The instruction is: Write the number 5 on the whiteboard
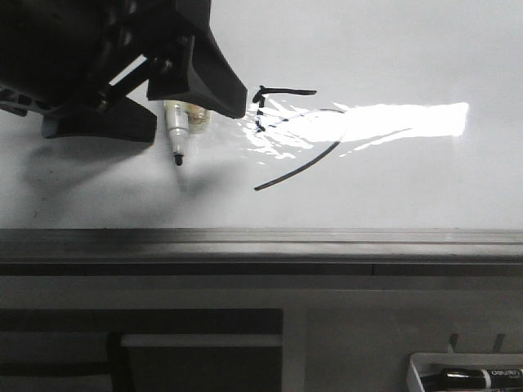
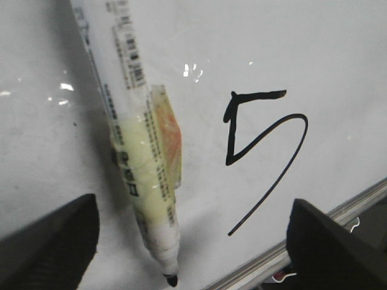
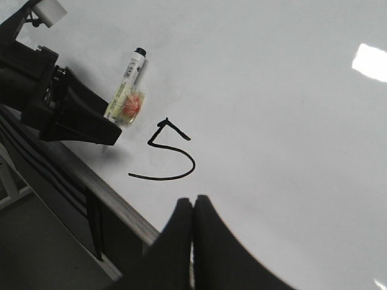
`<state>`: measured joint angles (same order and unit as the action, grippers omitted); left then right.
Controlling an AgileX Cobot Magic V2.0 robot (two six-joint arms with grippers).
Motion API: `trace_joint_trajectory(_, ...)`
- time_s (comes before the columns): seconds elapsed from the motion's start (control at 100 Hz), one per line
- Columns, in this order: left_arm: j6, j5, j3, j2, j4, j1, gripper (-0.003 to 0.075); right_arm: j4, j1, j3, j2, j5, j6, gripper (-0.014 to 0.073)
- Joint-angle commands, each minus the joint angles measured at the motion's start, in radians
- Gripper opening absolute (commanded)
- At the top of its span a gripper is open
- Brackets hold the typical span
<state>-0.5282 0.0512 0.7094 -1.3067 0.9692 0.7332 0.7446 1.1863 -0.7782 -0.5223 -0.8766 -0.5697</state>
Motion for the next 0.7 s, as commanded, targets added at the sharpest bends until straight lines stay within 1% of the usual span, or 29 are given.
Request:
trace_joint_trajectory(0.0, 0.003, -0.112, 0.015, 0.023, 0.0, -0.018, 0.0657, 0.06, -0.002, -0.024, -0.002, 0.045, 0.001, -0.0061)
trace_joint_trajectory(0.1, 0.003, -0.099, 0.021, 0.083, 0.0, -0.018, 0.0645, 0.064, -0.002, -0.024, -0.002, 0.036, 0.001, -0.0061)
trace_joint_trajectory(0.19, 0.003, -0.076, 0.035, 0.154, 0.0, -0.018, 0.062, 0.071, -0.002, -0.024, 0.0, 0.029, 0.001, -0.0061)
trace_joint_trajectory(0.26, 0.003, -0.061, 0.046, 0.221, 0.0, -0.018, 0.0585, 0.097, -0.002, -0.024, 0.007, 0.027, 0.001, -0.0061)
trace_joint_trajectory(0.33, 0.003, -0.061, 0.048, 0.291, -0.023, -0.018, 0.0526, 0.137, -0.002, -0.024, 0.022, 0.025, 0.001, -0.0061)
trace_joint_trajectory(0.4, 0.001, -0.051, 0.048, 0.36, -0.073, -0.018, 0.0442, 0.174, -0.002, -0.022, 0.04, 0.006, 0.001, -0.006)
trace_joint_trajectory(0.42, 0.001, -0.042, 0.048, 0.381, -0.094, -0.02, 0.041, 0.185, -0.002, -0.02, 0.046, -0.002, 0.001, -0.006)
trace_joint_trajectory(0.44, 0.001, -0.029, 0.048, 0.407, -0.125, -0.02, 0.0361, 0.196, -0.002, -0.014, 0.056, -0.013, 0.001, -0.006)
trace_joint_trajectory(0.45, 0.001, -0.029, 0.048, 0.414, -0.132, -0.022, 0.0361, 0.196, -0.002, -0.014, 0.059, -0.015, 0.001, -0.006)
trace_joint_trajectory(0.51, 0.001, 0.012, 0.038, 0.47, -0.198, -0.024, 0.0206, 0.207, -0.002, 0.009, 0.091, -0.018, 0.0, -0.006)
trace_joint_trajectory(0.53, 0.001, 0.021, 0.032, 0.491, -0.219, -0.024, 0.0171, 0.209, -0.002, 0.021, 0.107, -0.018, 0.0, -0.006)
trace_joint_trajectory(0.56, 0.001, 0.045, 0.021, 0.519, -0.245, -0.024, 0.0087, 0.216, -0.002, 0.044, 0.136, -0.014, -0.009, -0.0059)
trace_joint_trajectory(0.57, 0.001, 0.049, 0.018, 0.526, -0.252, -0.024, 0.0071, 0.216, -0.002, 0.044, 0.142, -0.014, -0.009, -0.006)
trace_joint_trajectory(0.58, 0.001, 0.058, 0.011, 0.54, -0.265, -0.024, 0.0038, 0.218, -0.002, 0.054, 0.149, -0.014, -0.016, -0.006)
trace_joint_trajectory(0.6, 0.001, 0.066, 0.0, 0.562, -0.281, -0.024, 0.0007, 0.225, -0.002, 0.07, 0.169, -0.014, -0.028, -0.0059)
trace_joint_trajectory(0.61, 0.001, 0.074, -0.004, 0.569, -0.287, -0.024, -0.0023, 0.227, -0.002, 0.075, 0.183, -0.014, -0.033, -0.006)
trace_joint_trajectory(0.69, 0.001, 0.098, -0.062, 0.646, -0.323, -0.024, -0.002, 0.25, -0.002, 0.148, 0.269, -0.012, -0.064, -0.006)
